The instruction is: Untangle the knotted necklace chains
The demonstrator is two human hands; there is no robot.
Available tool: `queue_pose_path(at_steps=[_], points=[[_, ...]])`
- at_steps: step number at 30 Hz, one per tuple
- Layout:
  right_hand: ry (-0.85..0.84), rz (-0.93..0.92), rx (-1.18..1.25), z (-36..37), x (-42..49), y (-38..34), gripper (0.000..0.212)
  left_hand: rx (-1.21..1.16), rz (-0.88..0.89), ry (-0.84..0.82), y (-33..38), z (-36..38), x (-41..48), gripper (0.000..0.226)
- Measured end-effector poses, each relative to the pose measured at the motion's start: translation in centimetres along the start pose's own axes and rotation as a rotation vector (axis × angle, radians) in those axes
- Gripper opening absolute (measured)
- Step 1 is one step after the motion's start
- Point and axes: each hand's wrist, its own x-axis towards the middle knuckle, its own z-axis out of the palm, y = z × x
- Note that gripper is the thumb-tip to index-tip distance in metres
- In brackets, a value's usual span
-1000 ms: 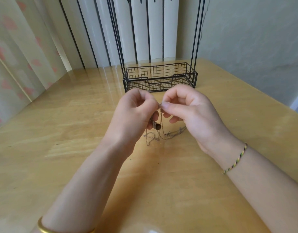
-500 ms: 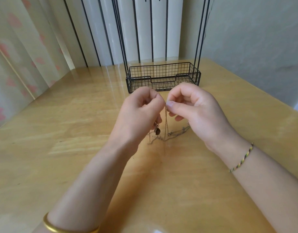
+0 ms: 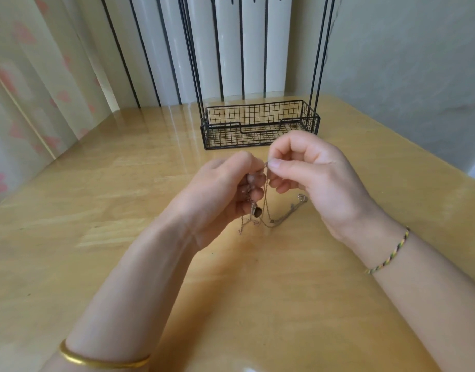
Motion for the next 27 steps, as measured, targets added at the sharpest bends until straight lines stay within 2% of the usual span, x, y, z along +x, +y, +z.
queue_pose_path(at_steps=[3,7,12,17,19,23,27], points=[[0.028,0.025,0.008,-0.06,-0.01,0.18,0.004,0.140,0.096,0.047,-0.04,-0.20,-0.09,0.021],[0.025,0.043,0.004,0.06,-0.08,0.24,0.005,0.273,0.190,0.122,-0.24,-0.14,-0.08,0.017],[0.016,0.041,-0.013,0.22,-0.10,-0.01,0.006,0.092,0.159,0.121,0.05,-0.10,-0.05,0.014],[0.056,0.039,-0.040,0.02,-0.02,-0.23,0.004,-0.073,0.054,0.088,0.36,-0.46,-0.04,0.049],[0.084,0.042,-0.031,-0.23,0.01,-0.24,0.005,-0.106,0.044,0.100,0.52,-0.63,-0.03,0.053],[0.092,0.008,-0.065,-0.08,-0.10,-0.36,0.013,-0.112,0.028,0.098,0.31,-0.49,0.03,0.045],[0.056,-0.055,-0.150,0.43,-0.33,-0.59,0.011,-0.121,0.016,0.110,0.37,-0.45,0.01,0.023]])
